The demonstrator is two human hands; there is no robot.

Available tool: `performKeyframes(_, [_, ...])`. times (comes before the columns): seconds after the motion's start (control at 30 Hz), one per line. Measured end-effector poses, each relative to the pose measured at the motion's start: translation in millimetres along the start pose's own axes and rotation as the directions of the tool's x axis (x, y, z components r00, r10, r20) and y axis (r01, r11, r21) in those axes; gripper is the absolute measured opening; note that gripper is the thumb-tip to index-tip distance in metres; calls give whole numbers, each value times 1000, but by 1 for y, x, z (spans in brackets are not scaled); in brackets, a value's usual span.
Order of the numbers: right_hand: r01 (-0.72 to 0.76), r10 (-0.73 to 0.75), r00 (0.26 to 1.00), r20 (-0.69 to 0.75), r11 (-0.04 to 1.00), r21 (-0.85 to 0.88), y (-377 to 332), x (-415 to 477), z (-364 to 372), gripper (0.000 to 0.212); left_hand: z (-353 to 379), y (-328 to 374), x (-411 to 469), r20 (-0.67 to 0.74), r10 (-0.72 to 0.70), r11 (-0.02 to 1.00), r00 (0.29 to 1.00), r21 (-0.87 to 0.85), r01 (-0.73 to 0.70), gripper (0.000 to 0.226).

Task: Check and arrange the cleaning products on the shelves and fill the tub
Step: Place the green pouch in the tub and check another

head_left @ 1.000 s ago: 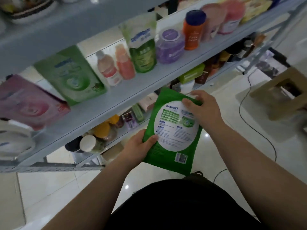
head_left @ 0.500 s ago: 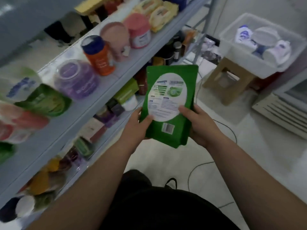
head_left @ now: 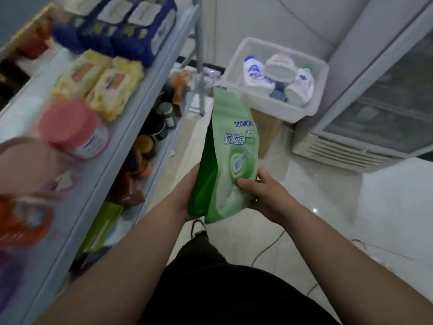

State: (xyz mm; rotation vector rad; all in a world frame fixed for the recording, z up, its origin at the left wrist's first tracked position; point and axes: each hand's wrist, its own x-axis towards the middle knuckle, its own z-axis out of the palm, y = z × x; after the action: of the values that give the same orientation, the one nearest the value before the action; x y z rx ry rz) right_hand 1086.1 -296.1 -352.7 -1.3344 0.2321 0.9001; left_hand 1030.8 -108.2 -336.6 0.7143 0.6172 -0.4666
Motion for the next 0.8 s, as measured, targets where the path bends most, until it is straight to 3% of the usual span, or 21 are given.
performKeyframes(0.07, [29,-26,994,-111,999,28,-27,25,-12,41,0,35,33,92,-62,998,994,-8,63,64])
performKeyframes(0.13, [66,-45,962,-268,995,70,-51,52,-27,36,10,74,67,23,-60,995,998,77,58,67])
performKeyframes(0.27, [120,-82,898,-432,991,61,-85,97,-55,31,29,106,130,-93,120,909,988,410,-72,23])
performKeyframes(0.33, [115,-80,884,-460,992,50,-99,117,-72,31,45,117,164,-122,137,859,983,509,-56,24])
performKeyframes(0.5, [34,-20,882,-471,999,22,-141,177,-129,34,83,142,248,-172,119,843,978,538,-8,21])
performKeyframes(0.6, [-23,-2,906,-424,998,-55,-176,217,-165,47,107,161,297,-255,140,837,957,547,23,27])
performKeyframes(0.8, [-132,57,928,-367,974,-183,-249,292,-219,26,147,201,378,-399,215,867,891,498,14,41])
